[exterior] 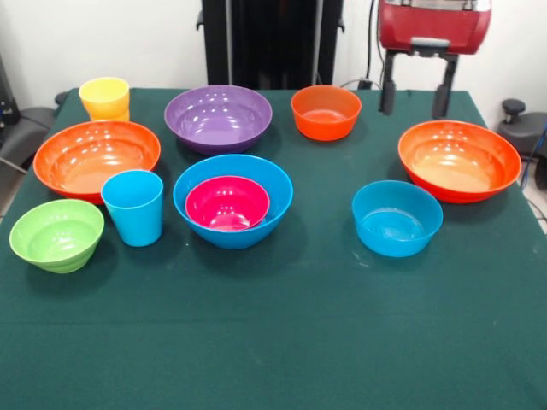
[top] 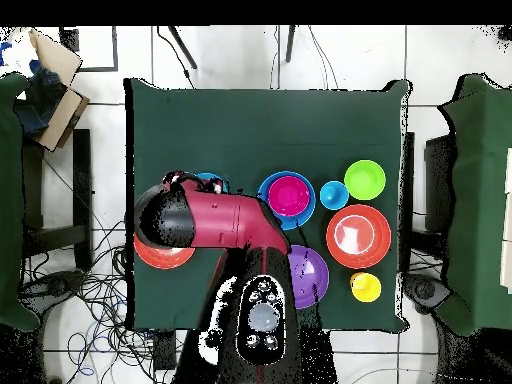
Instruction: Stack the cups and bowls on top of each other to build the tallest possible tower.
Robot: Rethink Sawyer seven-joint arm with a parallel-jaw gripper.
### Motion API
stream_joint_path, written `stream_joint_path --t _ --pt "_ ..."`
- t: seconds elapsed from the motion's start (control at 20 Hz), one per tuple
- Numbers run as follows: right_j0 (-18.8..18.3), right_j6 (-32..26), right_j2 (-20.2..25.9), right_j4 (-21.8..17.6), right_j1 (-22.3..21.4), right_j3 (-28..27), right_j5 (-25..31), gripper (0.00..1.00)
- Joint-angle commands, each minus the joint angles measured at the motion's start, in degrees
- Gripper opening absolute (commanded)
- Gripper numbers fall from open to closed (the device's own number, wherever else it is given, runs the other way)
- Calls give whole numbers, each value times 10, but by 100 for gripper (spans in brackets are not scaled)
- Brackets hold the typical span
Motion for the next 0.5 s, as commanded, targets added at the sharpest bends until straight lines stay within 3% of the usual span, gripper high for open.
stream_joint_path --t 0.05,0.5 --pt "-18 -20 143 -13 -9 31 -9 100" --pt "-25 -26 118 -77 64 7 -45 100"
